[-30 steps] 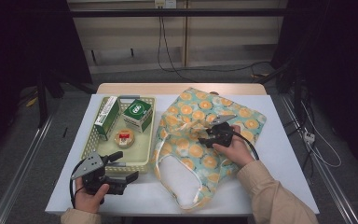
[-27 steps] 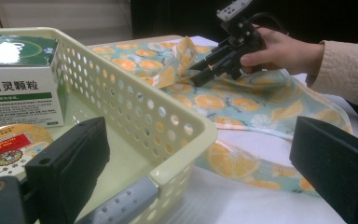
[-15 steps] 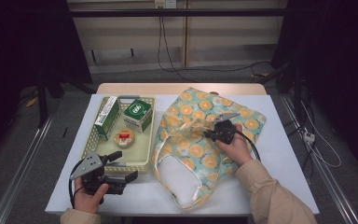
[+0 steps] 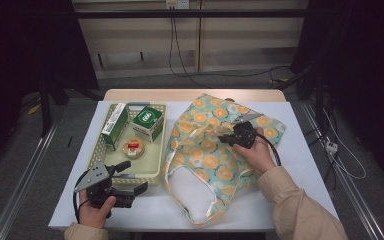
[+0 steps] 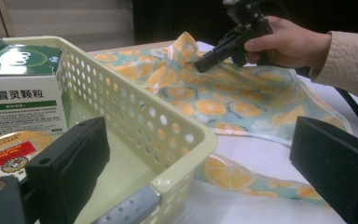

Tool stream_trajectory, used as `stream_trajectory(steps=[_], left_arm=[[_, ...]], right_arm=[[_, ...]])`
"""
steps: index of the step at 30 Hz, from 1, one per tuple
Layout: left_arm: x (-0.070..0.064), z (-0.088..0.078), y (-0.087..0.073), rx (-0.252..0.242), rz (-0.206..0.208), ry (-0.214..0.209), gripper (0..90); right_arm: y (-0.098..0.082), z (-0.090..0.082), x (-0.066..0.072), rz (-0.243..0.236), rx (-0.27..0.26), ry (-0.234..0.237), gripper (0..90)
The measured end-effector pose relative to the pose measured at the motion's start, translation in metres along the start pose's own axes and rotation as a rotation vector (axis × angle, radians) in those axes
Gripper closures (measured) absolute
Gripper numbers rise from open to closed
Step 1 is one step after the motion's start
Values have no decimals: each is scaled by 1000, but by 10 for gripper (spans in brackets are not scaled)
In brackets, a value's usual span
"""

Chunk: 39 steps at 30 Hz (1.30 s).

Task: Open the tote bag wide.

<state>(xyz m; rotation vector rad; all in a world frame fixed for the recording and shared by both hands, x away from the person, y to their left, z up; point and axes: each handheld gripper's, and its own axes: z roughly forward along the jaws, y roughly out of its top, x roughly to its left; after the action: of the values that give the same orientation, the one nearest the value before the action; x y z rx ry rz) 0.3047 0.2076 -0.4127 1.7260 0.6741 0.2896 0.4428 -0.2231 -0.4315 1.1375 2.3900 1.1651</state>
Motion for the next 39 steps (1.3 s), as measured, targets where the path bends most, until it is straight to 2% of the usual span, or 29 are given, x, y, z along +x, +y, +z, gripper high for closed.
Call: stream_trajectory(steps=[7,22,29,34,39], left_arm=[[1,0,2,2,-3,0,45],[5,-3,21,-10,-29,3,47],[12,-2,31,-1,-36,8,47],[20,4,39,21,-38,5,46],[26,10,48,33,-37,14,46]], right_arm=[[11,-11,-5,34,-29,26,899],[38,-28,-9,35,-55,65,899],[42,-32,-12,47,-55,64,899],[47,-37,-14,69,-78,67,899],[48,-38,-14,68,-76,65,899]])
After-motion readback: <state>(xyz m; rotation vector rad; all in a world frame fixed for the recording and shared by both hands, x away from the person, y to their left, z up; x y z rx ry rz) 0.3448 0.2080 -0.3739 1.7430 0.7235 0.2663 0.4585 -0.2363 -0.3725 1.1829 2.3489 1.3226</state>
